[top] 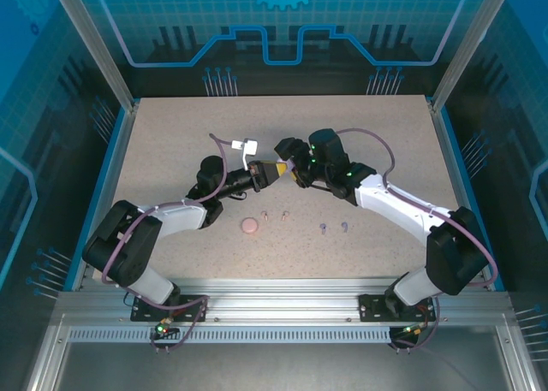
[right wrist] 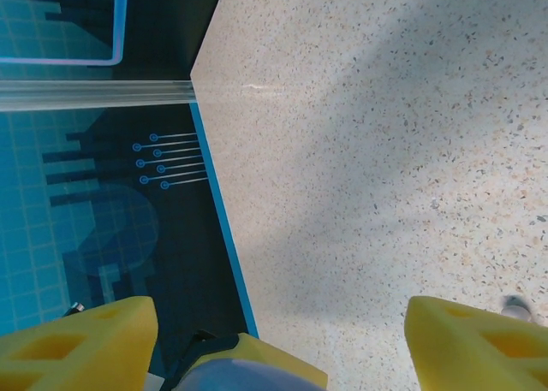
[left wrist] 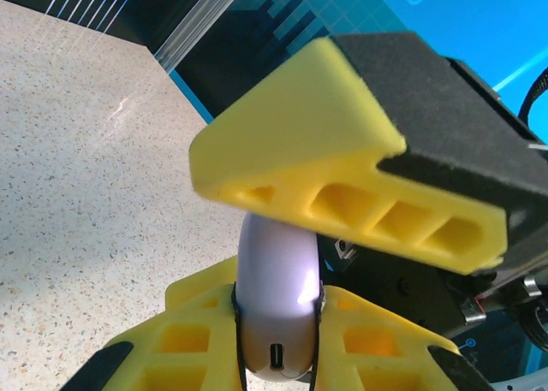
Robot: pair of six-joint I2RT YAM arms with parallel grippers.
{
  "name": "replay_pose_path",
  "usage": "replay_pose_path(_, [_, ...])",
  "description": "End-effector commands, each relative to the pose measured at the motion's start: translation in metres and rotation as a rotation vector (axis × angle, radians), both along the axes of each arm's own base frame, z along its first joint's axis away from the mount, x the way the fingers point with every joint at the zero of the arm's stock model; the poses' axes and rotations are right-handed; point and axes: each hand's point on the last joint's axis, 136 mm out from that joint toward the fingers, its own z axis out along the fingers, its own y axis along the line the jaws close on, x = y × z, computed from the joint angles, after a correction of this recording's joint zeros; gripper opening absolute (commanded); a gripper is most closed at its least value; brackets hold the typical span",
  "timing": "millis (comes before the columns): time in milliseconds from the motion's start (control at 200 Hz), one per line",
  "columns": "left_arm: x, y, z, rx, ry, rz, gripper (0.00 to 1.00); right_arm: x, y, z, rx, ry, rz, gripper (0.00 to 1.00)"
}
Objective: Insert the wireless bluetooth earbuds into the charging case
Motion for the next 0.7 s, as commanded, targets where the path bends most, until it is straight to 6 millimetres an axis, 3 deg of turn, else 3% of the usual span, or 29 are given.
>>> replay_pose_path(0, [0.001,-0.002,0.018,-0.031,-0.054,-0.001,0.00,0.003,-0.022,0.022,-0.018,-0.081,0.001,0.88])
replay_pose_path(215, [-0.007,-0.001,0.022,0.000,-0.047,-0.019,0.00,-0.014,-0.081,0.035,-0.177,-0.214,0.022,0.92])
replay_pose_path(295, [-0.009,-0.001,0.025,0.010,-0.048,-0.029,0.00,-0.018,-0.094,0.040,-0.218,-0.302,0.068,0.92])
replay_pose_path(470, [-0.015,-0.004,0.030,0.019,-0.043,-0.068,0.00,-0.034,-0.078,0.059,-0.306,-0.598,0.336,0.89])
replay_pose_path(695, [-0.018,-0.005,0.034,0.024,-0.039,-0.085,0.00,-0.047,-0.060,0.054,-0.315,-0.694,0.496,0.85])
